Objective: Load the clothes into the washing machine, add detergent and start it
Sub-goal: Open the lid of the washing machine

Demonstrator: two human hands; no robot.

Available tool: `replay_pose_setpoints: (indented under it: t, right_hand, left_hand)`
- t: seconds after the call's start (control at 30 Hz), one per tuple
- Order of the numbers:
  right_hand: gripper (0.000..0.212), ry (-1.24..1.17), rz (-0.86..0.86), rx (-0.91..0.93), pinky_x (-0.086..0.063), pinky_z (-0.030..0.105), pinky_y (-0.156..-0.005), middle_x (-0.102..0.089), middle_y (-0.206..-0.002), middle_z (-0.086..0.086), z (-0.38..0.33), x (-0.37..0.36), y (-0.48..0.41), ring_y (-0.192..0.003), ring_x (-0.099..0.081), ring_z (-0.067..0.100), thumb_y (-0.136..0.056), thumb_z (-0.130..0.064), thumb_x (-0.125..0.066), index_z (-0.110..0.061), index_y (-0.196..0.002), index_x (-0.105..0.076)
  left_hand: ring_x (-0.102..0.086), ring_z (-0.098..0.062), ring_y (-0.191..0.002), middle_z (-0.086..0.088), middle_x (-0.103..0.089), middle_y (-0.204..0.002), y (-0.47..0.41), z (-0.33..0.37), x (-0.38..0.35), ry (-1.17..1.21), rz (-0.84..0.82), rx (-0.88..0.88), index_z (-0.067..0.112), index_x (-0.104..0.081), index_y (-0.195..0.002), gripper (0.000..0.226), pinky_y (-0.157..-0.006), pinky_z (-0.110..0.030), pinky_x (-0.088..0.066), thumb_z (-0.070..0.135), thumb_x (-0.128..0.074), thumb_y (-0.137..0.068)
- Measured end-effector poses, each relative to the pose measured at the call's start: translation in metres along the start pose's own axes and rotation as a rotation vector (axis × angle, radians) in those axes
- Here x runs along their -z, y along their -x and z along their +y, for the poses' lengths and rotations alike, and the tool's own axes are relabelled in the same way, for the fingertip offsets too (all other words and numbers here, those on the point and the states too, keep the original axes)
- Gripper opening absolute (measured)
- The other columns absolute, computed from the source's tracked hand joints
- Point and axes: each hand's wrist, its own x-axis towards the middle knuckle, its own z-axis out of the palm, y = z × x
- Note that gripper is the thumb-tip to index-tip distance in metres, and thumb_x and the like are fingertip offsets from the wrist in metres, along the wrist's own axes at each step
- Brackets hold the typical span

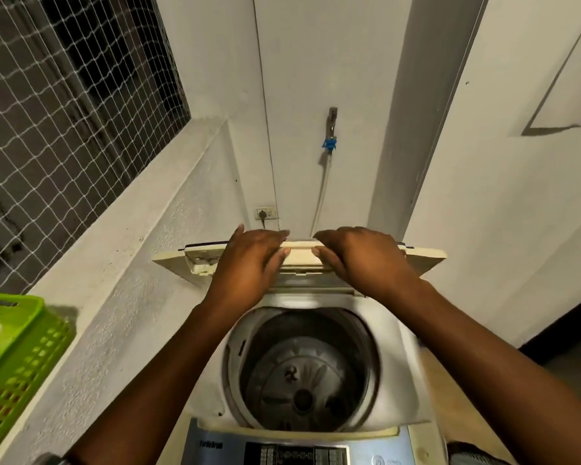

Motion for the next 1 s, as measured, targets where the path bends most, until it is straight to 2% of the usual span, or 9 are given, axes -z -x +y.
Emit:
replay_pose_setpoints:
  t: [0.1, 0.23, 0.37, 0.53, 0.63, 0.77, 0.9, 1.0]
  right_hand:
    - [0.034, -0.018, 0.023, -0.041, -0.057, 0.038, -0.073, -0.074, -0.096, -0.002, 0.010, -0.002, -0.029, -0.084, -0.069, 0.023, -0.107, -0.053, -0.040, -0.034, -0.118, -0.067]
    - [0.039, -0.019, 0.027, -0.116, -0.056, 0.045, -0.090, -0.076, -0.109, 0.001, 0.021, -0.010, -0.061, -0.095, -0.070, 0.025, -0.108, -0.053, -0.039, -0.033, -0.129, -0.066]
    - [0.041, -0.035, -0.025, -0.192, -0.039, 0.058, -0.114, -0.074, -0.122, 0.004, 0.031, -0.019, -0.085, -0.113, -0.067, 0.029, -0.109, -0.051, -0.035, -0.033, -0.137, -0.061]
    - [0.043, -0.068, -0.049, -0.229, -0.017, 0.068, -0.124, -0.067, -0.139, 0.004, 0.036, -0.024, -0.098, -0.133, -0.057, 0.031, -0.111, -0.047, -0.032, -0.032, -0.145, -0.054]
    - [0.047, -0.112, -0.033, -0.224, -0.004, 0.066, -0.126, -0.054, -0.155, 0.003, 0.037, -0.024, -0.097, -0.149, -0.041, 0.030, -0.112, -0.042, -0.030, -0.030, -0.156, -0.043]
    - [0.055, -0.119, -0.040, -0.157, 0.001, 0.064, -0.127, -0.039, -0.168, 0.004, 0.043, -0.027, -0.092, -0.160, -0.023, 0.032, -0.112, -0.046, -0.025, -0.028, -0.164, -0.028]
    - [0.058, -0.114, -0.028, -0.115, -0.003, 0.056, -0.130, -0.030, -0.173, 0.005, 0.047, -0.023, -0.077, -0.162, -0.018, 0.030, -0.111, -0.048, -0.029, -0.025, -0.165, -0.027]
    - [0.058, -0.119, 0.012, -0.129, -0.011, 0.051, -0.130, -0.028, -0.174, 0.004, 0.042, -0.021, -0.055, -0.162, -0.020, 0.028, -0.111, -0.047, -0.036, -0.024, -0.164, -0.029]
  left_hand:
    - [-0.043, -0.021, -0.146, 0.000, -0.059, -0.149, -0.031, -0.008, -0.009, -0.046, -0.004, 0.027, 0.025, -0.057, -0.144, 0.049, -0.129, -0.046, -0.009, 0.045, -0.036, -0.104]
    - [-0.026, -0.023, -0.156, 0.001, -0.045, -0.160, -0.067, -0.013, -0.019, -0.082, 0.008, 0.055, 0.025, -0.045, -0.154, 0.049, -0.128, -0.044, -0.001, 0.041, -0.030, -0.109]
    - [-0.020, -0.024, -0.158, 0.001, -0.041, -0.163, -0.091, -0.020, -0.026, -0.077, 0.003, 0.087, 0.025, -0.041, -0.155, 0.049, -0.129, -0.045, 0.001, 0.038, -0.029, -0.110]
    - [-0.016, -0.025, -0.159, 0.000, -0.039, -0.164, -0.109, -0.026, -0.031, -0.054, -0.029, 0.108, 0.024, -0.039, -0.156, 0.048, -0.129, -0.047, 0.003, 0.037, -0.028, -0.110]
    - [-0.015, -0.026, -0.159, 0.000, -0.037, -0.165, -0.112, -0.029, -0.031, -0.050, -0.050, 0.089, 0.025, -0.037, -0.156, 0.053, -0.128, -0.047, 0.005, 0.041, -0.023, -0.108]
    - [-0.010, -0.027, -0.159, -0.001, -0.030, -0.168, -0.106, -0.031, -0.029, -0.129, -0.097, 0.028, 0.027, -0.030, -0.158, 0.063, -0.128, -0.050, 0.003, 0.051, -0.015, -0.101]
    - [-0.007, -0.027, -0.160, -0.001, -0.022, -0.170, -0.104, -0.035, -0.029, -0.187, -0.114, -0.018, 0.027, -0.019, -0.160, 0.061, -0.128, -0.050, 0.003, 0.054, -0.019, -0.106]
    - [-0.003, -0.027, -0.160, -0.002, -0.015, -0.172, -0.102, -0.039, -0.029, -0.241, -0.110, -0.044, 0.026, -0.013, -0.162, 0.062, -0.128, -0.049, 0.004, 0.053, -0.020, -0.107]
